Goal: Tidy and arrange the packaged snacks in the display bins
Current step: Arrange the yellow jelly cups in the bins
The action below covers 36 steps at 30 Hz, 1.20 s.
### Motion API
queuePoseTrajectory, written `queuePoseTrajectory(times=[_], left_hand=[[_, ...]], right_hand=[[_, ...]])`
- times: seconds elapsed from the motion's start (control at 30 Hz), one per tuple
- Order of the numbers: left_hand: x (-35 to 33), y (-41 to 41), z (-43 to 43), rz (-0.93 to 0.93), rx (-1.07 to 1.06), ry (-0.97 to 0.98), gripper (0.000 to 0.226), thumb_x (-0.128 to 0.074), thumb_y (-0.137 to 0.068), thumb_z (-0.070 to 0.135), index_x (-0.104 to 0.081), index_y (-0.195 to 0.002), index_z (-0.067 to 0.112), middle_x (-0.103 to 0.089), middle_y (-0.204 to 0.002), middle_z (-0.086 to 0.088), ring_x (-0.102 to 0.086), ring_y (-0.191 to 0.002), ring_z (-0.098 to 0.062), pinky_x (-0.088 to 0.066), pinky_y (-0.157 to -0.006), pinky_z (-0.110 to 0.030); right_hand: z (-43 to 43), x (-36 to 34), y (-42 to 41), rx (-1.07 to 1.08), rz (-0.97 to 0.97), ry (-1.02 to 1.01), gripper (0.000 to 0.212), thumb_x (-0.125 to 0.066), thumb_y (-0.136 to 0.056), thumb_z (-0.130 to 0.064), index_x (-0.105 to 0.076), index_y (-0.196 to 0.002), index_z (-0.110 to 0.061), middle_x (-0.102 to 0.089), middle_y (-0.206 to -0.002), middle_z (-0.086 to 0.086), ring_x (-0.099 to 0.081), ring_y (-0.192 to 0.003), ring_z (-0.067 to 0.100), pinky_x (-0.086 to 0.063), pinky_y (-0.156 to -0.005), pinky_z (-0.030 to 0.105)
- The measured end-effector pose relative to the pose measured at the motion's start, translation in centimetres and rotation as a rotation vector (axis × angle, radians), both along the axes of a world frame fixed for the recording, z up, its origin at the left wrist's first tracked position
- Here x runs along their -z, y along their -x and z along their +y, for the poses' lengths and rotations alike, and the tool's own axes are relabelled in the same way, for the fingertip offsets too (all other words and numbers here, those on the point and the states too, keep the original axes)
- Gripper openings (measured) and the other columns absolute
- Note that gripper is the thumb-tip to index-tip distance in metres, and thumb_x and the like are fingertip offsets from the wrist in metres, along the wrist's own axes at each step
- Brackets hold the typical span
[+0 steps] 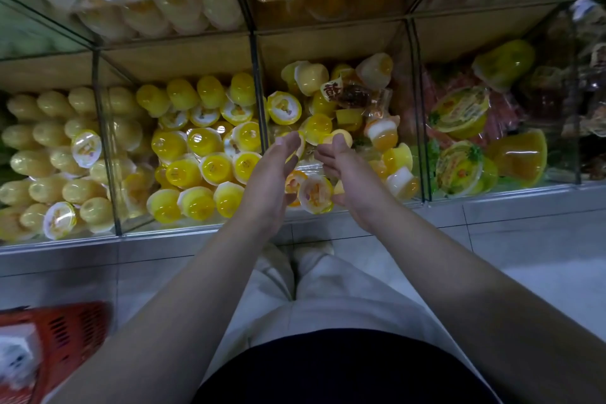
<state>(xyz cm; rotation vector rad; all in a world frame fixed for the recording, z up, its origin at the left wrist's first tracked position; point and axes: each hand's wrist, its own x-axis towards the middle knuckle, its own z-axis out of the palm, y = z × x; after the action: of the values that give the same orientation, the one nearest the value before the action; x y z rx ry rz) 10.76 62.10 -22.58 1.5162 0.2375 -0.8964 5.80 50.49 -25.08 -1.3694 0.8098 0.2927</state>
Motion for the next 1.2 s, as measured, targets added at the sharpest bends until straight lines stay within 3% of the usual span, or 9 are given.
queuePoseTrajectory(times=[0.13,0.23,0.3,0.43,0.6,0.67,0.83,1.07,1.2], left_hand=[[1.6,0.3,0.3,0.099,-0.002,-0.022,0.047,-0.024,-0.104,0.048,-0.046,-0.142,0.029,-0.042,-0.148,0.017,-0.033,-0.139,-0.009,-0.03,-0.102,-0.051],[2.4,0.5,0.5,0.141,0.011,-0.034,0.048,-0.025,-0.105,0.045,-0.046,-0.143,0.025,-0.042,-0.148,0.011,-0.033,-0.137,-0.008,-0.029,-0.106,-0.056],[2.8,0.5,0.5,0.151,0.017,-0.031,0.042,-0.03,-0.105,0.041,-0.05,-0.137,0.025,-0.05,-0.139,0.009,-0.041,-0.127,-0.006,-0.038,-0.097,-0.049],[3.3,0.2,0.6,0.168,0.028,-0.009,0.03,-0.039,-0.103,0.026,-0.061,-0.122,0.025,-0.064,-0.117,0.001,-0.057,-0.106,-0.015,-0.047,-0.081,-0.036],[3.4,0.1,1.3,0.166,0.056,0.036,0.037,-0.041,-0.098,0.003,-0.056,-0.131,0.012,-0.064,-0.116,-0.009,-0.06,-0.102,-0.021,-0.048,-0.088,-0.037],[3.0,0.1,1.5,0.178,0.079,0.066,0.037,-0.043,-0.096,-0.002,-0.058,-0.126,0.012,-0.064,-0.118,-0.007,-0.062,-0.102,-0.02,-0.051,-0.085,-0.035],[1.8,-0.1,2.3,0.177,0.097,0.165,0.035,-0.048,-0.095,-0.003,-0.058,-0.128,0.004,-0.065,-0.114,-0.013,-0.064,-0.099,-0.02,-0.055,-0.084,-0.03],[-1.1,-2.9,3.7,0.108,0.128,0.194,0.029,-0.045,-0.097,0.0,-0.061,-0.12,0.008,-0.068,-0.102,-0.011,-0.066,-0.09,-0.018,-0.056,-0.079,-0.029],[-3.4,-4.6,4.3,0.111,0.152,0.229,0.042,-0.034,-0.091,-0.009,-0.064,-0.115,0.01,-0.067,-0.103,-0.012,-0.061,-0.092,-0.022,-0.056,-0.079,-0.029]], right_hand=[[0.4,1.2,-0.5,0.007,0.073,-0.058,0.064,-0.029,-0.094,-0.067,-0.051,-0.138,-0.025,-0.057,-0.133,-0.009,-0.043,-0.133,0.015,-0.032,-0.11,0.053],[0.5,1.7,-1.2,0.028,0.108,-0.102,0.061,-0.029,-0.097,-0.061,-0.051,-0.138,-0.022,-0.053,-0.14,-0.004,-0.04,-0.129,0.011,-0.031,-0.107,0.043],[0.5,1.9,-1.3,0.029,0.123,-0.142,0.054,-0.033,-0.1,-0.054,-0.049,-0.14,-0.021,-0.05,-0.141,-0.004,-0.038,-0.121,0.007,-0.032,-0.097,0.04],[0.0,2.3,-0.8,0.033,0.104,-0.154,0.029,-0.047,-0.1,-0.013,-0.058,-0.127,-0.015,-0.058,-0.132,0.008,-0.054,-0.118,0.02,-0.051,-0.084,0.039],[-0.8,2.2,0.1,-0.096,-0.015,-0.077,0.039,-0.052,-0.089,0.014,-0.061,-0.109,-0.018,-0.063,-0.118,0.01,-0.062,-0.103,0.016,-0.053,-0.085,0.024],[-1.1,1.7,0.2,-0.108,-0.016,-0.049,0.037,-0.056,-0.087,0.013,-0.065,-0.102,-0.019,-0.068,-0.107,0.01,-0.064,-0.092,0.014,-0.054,-0.082,0.024],[-1.4,-0.5,-0.6,-0.176,-0.007,0.183,0.015,-0.074,-0.083,-0.013,-0.068,-0.091,-0.023,-0.068,-0.081,-0.003,-0.058,-0.067,0.006,-0.042,-0.047,0.016],[0.1,-3.6,-2.0,-0.033,-0.071,0.096,0.007,-0.065,-0.092,-0.017,-0.064,-0.086,-0.021,-0.064,-0.08,-0.002,-0.058,-0.056,0.004,-0.049,-0.05,0.018],[0.9,-5.5,-3.0,0.023,-0.095,0.047,0.009,-0.061,-0.095,-0.018,-0.066,-0.088,-0.022,-0.065,-0.081,0.004,-0.058,-0.063,0.014,-0.05,-0.051,0.022]])
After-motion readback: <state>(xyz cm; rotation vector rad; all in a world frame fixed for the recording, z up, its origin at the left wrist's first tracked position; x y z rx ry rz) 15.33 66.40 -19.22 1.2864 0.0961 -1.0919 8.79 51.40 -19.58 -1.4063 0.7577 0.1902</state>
